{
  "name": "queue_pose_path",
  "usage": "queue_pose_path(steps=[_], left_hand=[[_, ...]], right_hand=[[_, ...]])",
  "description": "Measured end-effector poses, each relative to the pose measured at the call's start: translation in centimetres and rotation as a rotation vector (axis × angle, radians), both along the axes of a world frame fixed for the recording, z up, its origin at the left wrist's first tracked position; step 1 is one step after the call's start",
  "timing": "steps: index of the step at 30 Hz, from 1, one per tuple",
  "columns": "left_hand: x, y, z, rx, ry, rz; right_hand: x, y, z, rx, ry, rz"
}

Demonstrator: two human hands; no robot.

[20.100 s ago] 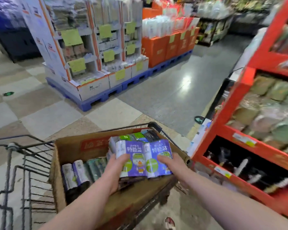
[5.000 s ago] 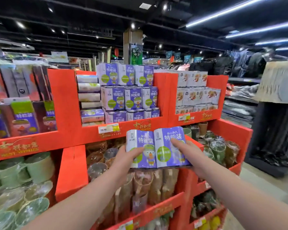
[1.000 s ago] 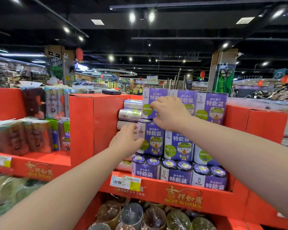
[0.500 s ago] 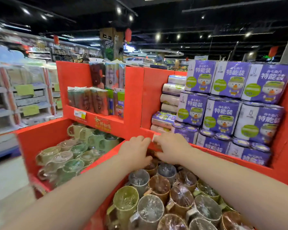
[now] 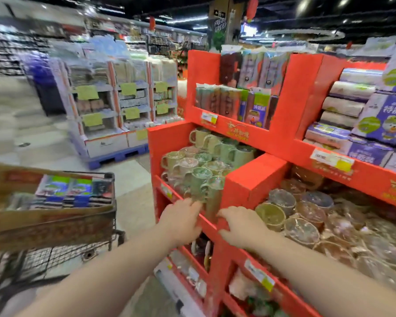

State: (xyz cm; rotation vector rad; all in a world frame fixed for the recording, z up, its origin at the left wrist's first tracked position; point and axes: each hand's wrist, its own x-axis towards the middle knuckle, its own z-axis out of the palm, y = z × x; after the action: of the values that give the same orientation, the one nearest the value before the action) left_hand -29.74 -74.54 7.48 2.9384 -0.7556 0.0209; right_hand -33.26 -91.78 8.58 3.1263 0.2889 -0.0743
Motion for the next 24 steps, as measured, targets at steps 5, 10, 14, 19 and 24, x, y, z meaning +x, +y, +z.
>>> queue_pose_path(steps=[5, 10, 14, 19, 24], left_hand=[[-2.6, 9.6, -1.8, 0.007, 0.064, 0.13], [-4.6, 16.3, -2.8, 0.032, 0.081, 0.27], [-5.4, 20.5, -4.4, 0.058, 0.172, 0.37], [-5.6, 24.3, -7.0, 0.042, 0.268, 0.459], [-3.2, 27.5, -8.5, 0.075, 0.335, 0.542]], right_hand=[[-2.3, 7.8, -4.7, 0.011, 0.156, 0.039], [-3.3, 14.3, -6.9, 0.001, 0.28, 0.118], [-1.6, 18.7, -6.3, 0.025, 0.274, 0.21], [3.4, 23.4, -4.2, 0.014, 0.21, 0.294], [9.9, 27.7, -2.0, 0.04, 0.123, 0.377]])
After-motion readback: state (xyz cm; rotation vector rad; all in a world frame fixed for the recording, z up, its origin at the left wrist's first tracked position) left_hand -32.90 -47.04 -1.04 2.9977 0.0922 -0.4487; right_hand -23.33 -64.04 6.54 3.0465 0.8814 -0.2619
